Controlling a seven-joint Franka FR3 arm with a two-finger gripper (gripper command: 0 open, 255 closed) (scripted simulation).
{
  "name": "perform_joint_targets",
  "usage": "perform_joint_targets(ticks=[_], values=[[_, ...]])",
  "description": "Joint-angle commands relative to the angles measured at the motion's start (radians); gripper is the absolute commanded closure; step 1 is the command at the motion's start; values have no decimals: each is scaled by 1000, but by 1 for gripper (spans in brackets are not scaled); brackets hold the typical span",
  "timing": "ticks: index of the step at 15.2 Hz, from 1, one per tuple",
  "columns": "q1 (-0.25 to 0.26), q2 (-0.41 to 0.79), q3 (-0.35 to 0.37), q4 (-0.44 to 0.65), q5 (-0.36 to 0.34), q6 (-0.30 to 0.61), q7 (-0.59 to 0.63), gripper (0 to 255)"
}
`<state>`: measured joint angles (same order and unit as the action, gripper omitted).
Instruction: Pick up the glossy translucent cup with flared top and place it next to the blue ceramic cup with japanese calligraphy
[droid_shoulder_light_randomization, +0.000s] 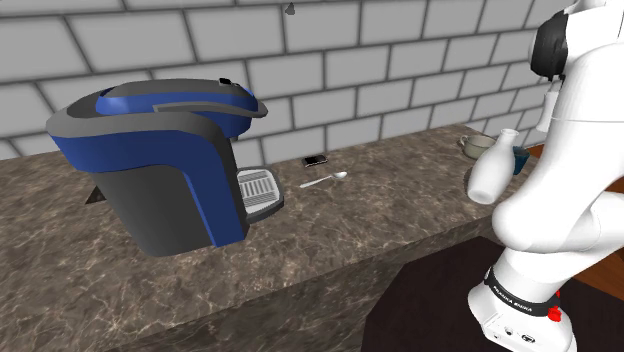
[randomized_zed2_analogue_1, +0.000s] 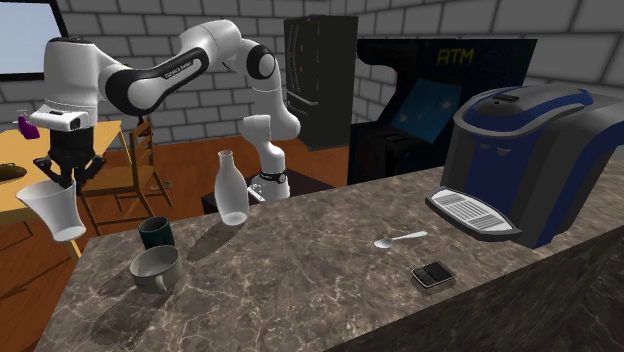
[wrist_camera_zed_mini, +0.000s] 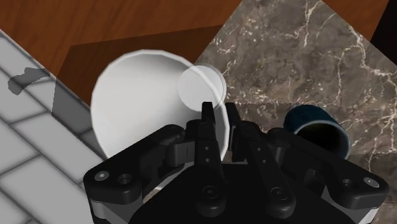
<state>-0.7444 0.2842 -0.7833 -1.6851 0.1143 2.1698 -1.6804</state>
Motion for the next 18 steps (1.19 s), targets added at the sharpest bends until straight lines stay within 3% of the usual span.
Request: perform_joint_targets(ticks=[1,18], values=[[1,0,1,-29,2,29,-1,255],[-27,83,43,-164,78,229,-37,255]])
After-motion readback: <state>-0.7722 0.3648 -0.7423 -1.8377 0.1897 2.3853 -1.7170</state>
